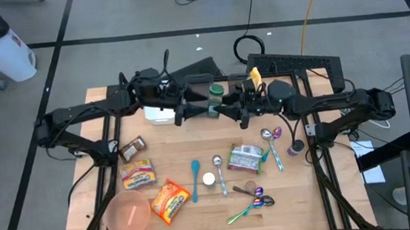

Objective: Pick & Place Food Item
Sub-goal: Put the green seasoning bottle into the white bin

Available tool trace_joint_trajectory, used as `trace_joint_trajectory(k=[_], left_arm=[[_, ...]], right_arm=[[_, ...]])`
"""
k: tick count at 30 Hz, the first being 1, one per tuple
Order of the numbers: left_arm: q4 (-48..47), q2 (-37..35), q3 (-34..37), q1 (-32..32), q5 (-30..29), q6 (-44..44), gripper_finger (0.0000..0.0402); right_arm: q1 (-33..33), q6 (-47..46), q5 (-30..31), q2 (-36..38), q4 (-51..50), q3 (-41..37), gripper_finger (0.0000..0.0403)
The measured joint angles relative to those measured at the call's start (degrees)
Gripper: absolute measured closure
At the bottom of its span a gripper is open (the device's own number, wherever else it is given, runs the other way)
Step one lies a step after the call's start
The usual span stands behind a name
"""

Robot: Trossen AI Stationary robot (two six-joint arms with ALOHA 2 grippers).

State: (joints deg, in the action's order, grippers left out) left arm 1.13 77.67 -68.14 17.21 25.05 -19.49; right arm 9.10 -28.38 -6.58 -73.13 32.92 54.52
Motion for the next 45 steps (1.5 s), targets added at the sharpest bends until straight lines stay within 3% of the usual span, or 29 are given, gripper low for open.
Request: trace_joint_trajectory(k=[6, 15, 26, 35, 45], left_arm=[[-2.88, -2.72, -1.24, 3.12, 0.01, 1.98, 0.0123], [-27.23, -0.83, -20.64, 5.54, 0.46, 13.03, 0.0115], [-42.93, 5.41, -37.49, 4.71, -0.23, 17.64, 0.011], [-52.98, 12.29, -45.22, 1.91, -3.43, 21.24, 0.0057], [-57.05, 18.24, -53.42, -0.17, 0.94, 19.76, 0.0012]], right_arm=[[0.07, 4.96, -1.45, 1.19, -13.69, 7.27, 0.0209], [0.69, 10.02, -4.3, 1.1, -29.33, 15.3, 0.0209], [-0.22, 9.12, -5.84, -0.48, -29.85, 15.39, 0.0209], [-0.22, 7.0, -8.96, -1.86, -30.29, 15.4, 0.0209], [-0.2, 6.83, -11.66, -2.72, -31.36, 15.33, 0.0209]])
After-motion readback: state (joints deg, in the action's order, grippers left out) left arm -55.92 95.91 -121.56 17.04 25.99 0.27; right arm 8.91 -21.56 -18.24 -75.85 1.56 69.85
